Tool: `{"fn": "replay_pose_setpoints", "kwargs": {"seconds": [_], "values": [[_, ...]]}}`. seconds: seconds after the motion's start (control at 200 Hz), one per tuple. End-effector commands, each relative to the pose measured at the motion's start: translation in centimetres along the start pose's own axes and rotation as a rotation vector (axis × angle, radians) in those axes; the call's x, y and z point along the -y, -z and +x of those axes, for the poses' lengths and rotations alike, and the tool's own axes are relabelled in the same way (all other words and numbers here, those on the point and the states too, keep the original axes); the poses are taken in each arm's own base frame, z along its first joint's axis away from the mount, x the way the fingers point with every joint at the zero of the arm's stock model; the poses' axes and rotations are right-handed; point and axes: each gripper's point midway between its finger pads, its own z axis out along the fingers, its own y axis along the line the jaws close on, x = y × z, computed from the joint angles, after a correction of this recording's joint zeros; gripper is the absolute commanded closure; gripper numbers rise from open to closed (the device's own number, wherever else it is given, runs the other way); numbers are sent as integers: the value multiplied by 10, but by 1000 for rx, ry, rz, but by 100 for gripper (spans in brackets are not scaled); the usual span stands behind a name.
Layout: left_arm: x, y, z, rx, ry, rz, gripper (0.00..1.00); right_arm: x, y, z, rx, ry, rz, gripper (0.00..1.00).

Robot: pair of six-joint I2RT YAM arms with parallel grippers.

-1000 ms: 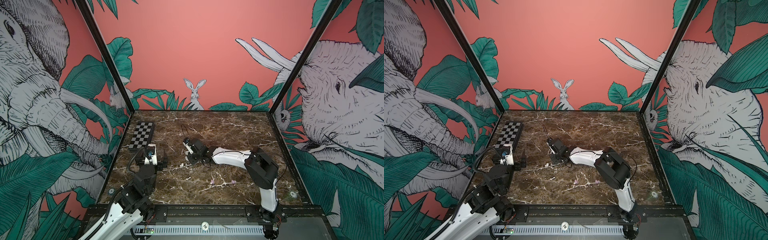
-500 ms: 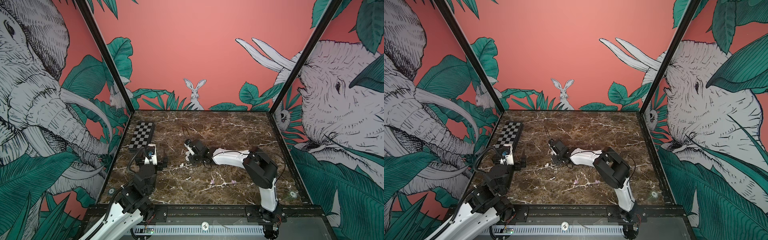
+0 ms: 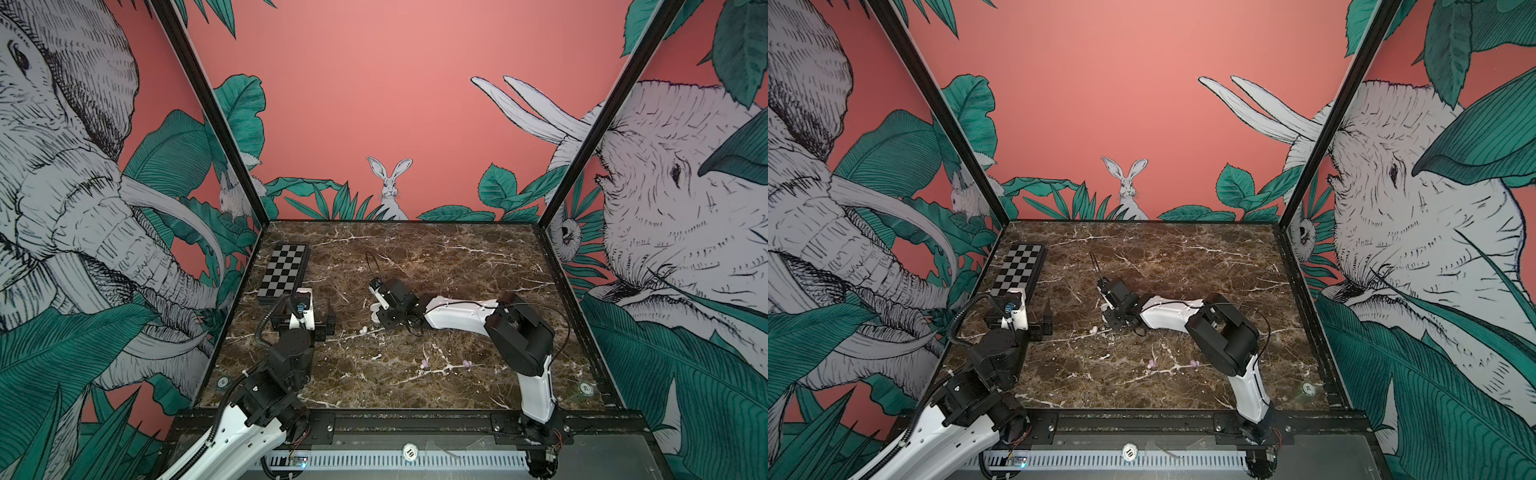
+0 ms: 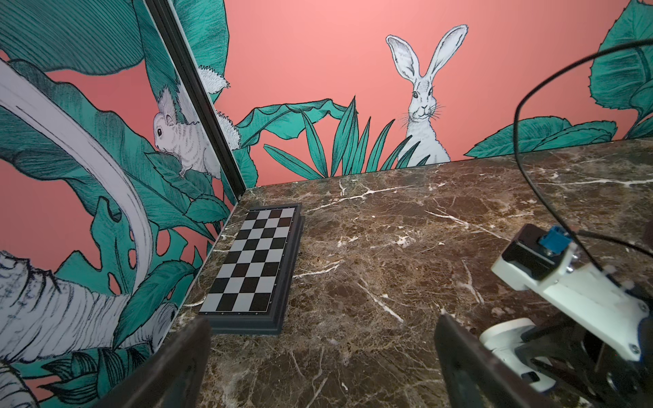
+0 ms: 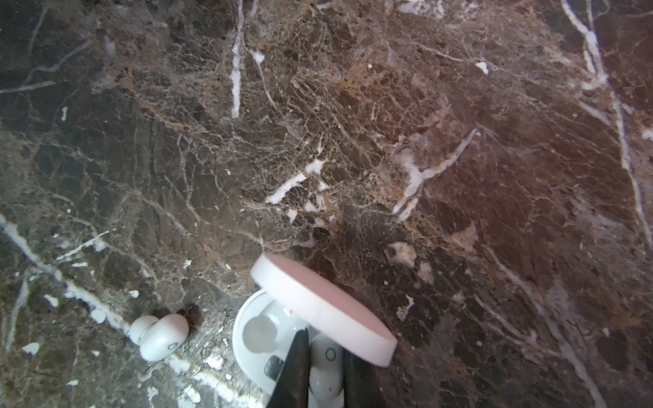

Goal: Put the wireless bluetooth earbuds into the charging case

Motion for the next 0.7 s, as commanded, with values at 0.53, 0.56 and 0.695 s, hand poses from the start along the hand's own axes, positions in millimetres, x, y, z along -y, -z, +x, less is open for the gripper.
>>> {"fn": "replay_pose_setpoints", "kwargs": {"seconds": [0.53,0.56,0.695], "values": [[-1,-2,-1,12,14,-9,1,4,-2,5,0,-19,6,84],[-1,-2,-1,12,14,-9,1,4,-2,5,0,-20,5,84],[-1,-2,-1,11,14,-8,1,4,-1,4,3,-25,4,80]]}}
